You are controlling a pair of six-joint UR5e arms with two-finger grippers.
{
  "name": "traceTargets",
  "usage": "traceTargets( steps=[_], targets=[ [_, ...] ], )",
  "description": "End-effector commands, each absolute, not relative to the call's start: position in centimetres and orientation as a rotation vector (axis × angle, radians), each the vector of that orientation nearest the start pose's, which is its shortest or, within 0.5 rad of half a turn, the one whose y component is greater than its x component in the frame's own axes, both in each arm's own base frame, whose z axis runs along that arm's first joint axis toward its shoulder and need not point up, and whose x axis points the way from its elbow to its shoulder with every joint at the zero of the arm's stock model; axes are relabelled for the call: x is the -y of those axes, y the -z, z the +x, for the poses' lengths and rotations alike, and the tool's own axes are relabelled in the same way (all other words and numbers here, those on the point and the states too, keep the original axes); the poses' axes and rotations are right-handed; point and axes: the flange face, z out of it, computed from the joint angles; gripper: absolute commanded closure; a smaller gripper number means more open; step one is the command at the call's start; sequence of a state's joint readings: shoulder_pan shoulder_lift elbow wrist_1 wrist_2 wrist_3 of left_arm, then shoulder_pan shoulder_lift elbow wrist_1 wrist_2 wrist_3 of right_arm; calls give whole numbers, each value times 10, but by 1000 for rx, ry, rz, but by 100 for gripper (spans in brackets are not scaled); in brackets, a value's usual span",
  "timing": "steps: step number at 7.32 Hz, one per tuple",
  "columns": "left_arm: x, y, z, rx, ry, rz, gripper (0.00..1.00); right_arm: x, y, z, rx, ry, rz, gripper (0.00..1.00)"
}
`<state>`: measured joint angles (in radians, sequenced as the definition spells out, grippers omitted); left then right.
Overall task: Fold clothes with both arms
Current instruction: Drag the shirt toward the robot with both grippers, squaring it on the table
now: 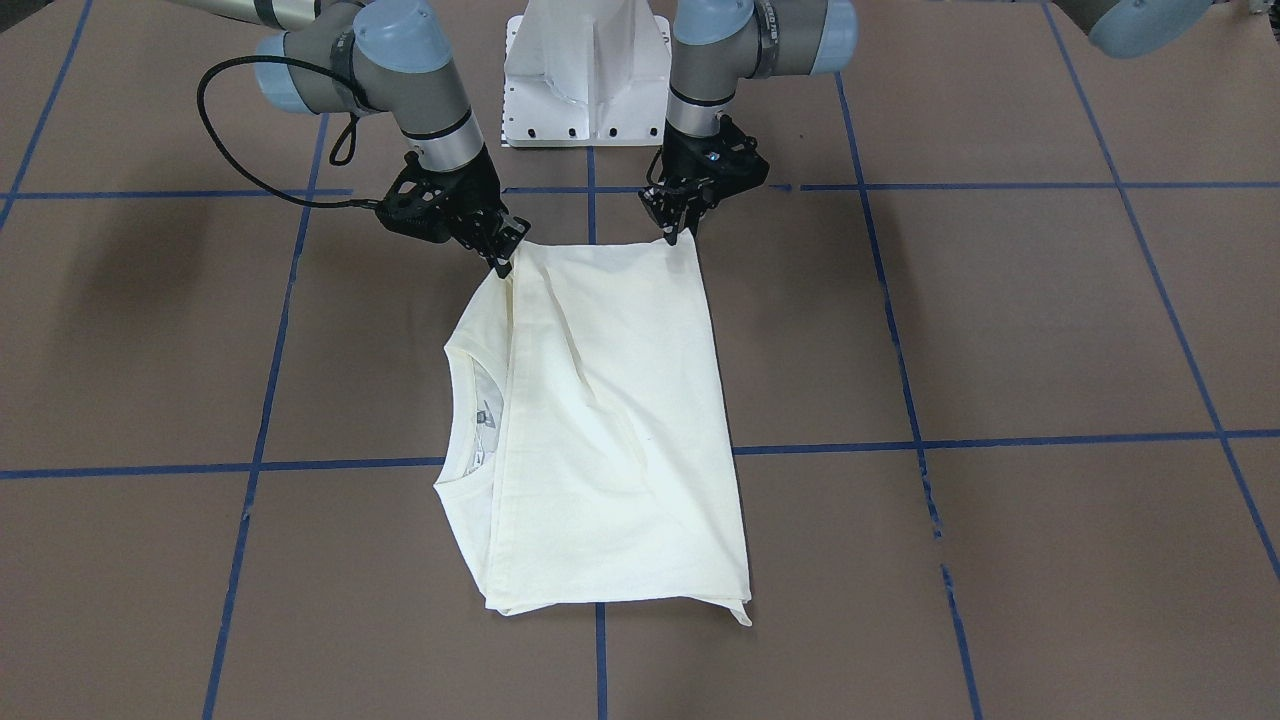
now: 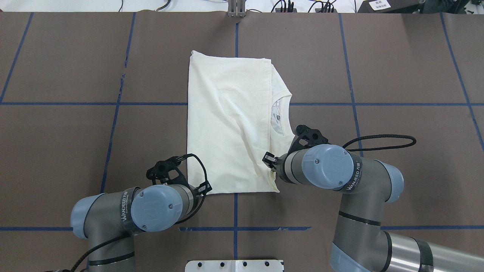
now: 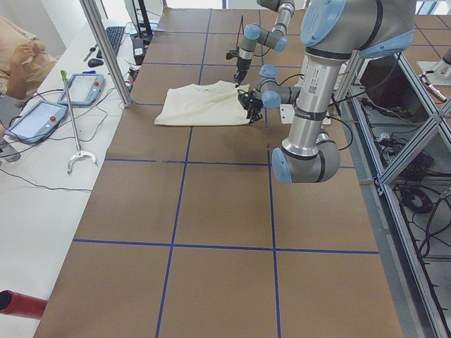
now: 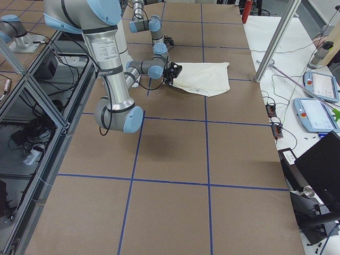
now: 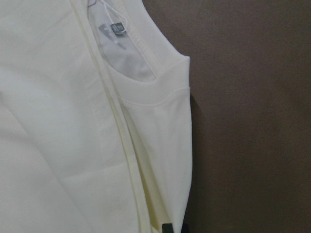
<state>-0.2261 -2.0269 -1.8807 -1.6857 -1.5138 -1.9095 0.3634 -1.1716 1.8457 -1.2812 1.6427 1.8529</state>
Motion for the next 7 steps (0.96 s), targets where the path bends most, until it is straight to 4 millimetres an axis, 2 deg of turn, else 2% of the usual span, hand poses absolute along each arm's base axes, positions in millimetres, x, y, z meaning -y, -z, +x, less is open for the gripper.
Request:
traceTargets(
  steps=[1,2,3,4,5,6,7],
  targets=[
    [257,-208,513,-951,563,-24,100,315,-281,-499,1006,-548,-39,100],
    [230,-189,492,-977,603,-105,100,274,-279,-456,1040,-516,-70,100],
    [197,-182,493,-972,611,-164,100,248,-280,-426,1051,-540,-115,100],
    [183,-197,514,-925,610,-176,100,235,-292,-442,1022,-529,-115,100],
    [183,-209,527,-893,604,-167,100,234,-303,-454,995,-527,-110,100],
    [182,-208,530,-904,598,-172,60,234,-303,-455,995,-529,-109,100],
    [184,-212,549,-964,593,-189,59,234,-303,-455,995,-529,-109,100]
  ],
)
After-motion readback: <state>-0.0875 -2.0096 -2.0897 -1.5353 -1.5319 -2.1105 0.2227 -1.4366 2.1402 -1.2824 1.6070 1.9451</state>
